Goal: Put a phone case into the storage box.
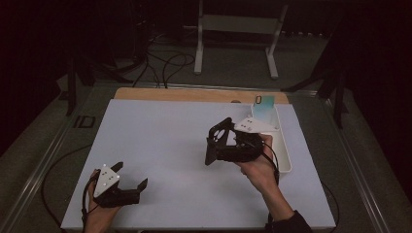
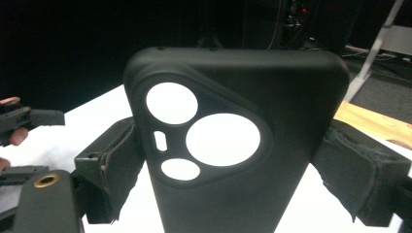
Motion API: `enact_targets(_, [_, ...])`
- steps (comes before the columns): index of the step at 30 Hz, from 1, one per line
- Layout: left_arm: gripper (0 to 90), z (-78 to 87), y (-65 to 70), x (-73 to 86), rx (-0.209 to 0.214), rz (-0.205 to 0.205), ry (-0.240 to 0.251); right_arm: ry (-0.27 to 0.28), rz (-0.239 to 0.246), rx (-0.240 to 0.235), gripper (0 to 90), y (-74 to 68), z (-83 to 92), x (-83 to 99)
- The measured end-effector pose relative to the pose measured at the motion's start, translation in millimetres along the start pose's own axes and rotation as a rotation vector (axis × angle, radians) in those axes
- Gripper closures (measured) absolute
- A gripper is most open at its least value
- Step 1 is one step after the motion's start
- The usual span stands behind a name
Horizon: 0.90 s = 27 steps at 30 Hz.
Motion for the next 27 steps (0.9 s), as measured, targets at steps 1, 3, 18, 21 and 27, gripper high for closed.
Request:
enact_targets(1, [0.0, 0.0, -0.1, 0.0, -0.001, 0.0, 0.0, -0.001, -0.004, 0.007, 14.4, 3.7, -0.4, -1.9])
enact_targets(3, [0.0, -0.1, 0.0, 0.1, -0.001, -0.001, 0.0, 0.002, -0.004, 0.014, 14.4, 7.6, -0.8, -3.6])
enact_targets(18, [0.0, -1.0, 0.4, 0.2, -0.011, -0.009, 0.0, 0.02, -0.028, 0.083, 14.3, 39.8, -0.1, -15.6])
enact_targets(21, [0.0, -0.6, 0.1, -0.1, -0.012, -0.009, 0.002, 0.02, -0.028, 0.095, 14.3, 44.8, -0.4, -16.6])
enact_targets(27, [0.0, -0.7, 0.5, 0.1, -0.013, -0.011, 0.0, 0.019, -0.038, 0.113, 14.3, 51.7, -1.8, -18.1])
Point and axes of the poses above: each handheld gripper's, and its own axes: z roughly backward along the jaws, x roughly out of its underside, y roughly to its right, the point moved 6 cm from there along -z, roughly forward along the jaws, and after that the axes turned 4 degrees about -x, right-handed, at the moved point
